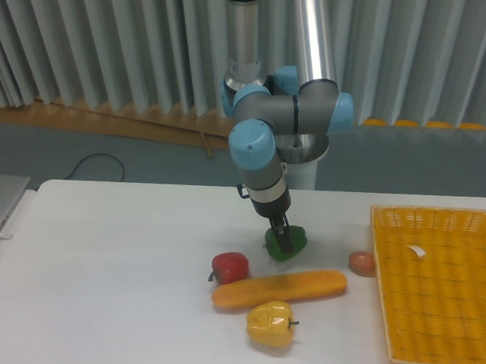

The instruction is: Place the green pepper on the table

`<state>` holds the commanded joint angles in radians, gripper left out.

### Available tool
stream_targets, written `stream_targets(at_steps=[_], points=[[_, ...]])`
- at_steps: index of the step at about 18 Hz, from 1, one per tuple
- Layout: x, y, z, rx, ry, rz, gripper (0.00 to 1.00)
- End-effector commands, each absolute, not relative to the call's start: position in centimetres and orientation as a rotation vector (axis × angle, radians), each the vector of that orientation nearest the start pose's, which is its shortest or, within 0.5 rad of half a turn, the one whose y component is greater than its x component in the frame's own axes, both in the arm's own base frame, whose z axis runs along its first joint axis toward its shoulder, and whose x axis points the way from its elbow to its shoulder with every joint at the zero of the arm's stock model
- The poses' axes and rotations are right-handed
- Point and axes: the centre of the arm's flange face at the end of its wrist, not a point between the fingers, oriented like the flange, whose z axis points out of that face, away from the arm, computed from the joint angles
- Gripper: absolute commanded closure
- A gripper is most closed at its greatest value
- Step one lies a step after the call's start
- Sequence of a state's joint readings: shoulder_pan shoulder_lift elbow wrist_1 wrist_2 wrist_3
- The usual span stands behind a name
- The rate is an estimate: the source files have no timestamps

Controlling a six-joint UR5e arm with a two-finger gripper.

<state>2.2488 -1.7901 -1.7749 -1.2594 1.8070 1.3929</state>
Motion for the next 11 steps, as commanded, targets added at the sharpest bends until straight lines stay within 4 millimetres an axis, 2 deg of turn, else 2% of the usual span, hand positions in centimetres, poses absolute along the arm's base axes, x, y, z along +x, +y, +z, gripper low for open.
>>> stream_targets(at_steps=[6, 8, 11], points=[[-25.4, 49.0, 32.3, -3.166, 1.195, 0.079, 0.00], [-26.2, 49.7, 34.8, -3.134, 1.161, 0.126, 0.00], [-26.0, 49.8, 38.4, -3.089, 1.123, 0.216, 0.00]])
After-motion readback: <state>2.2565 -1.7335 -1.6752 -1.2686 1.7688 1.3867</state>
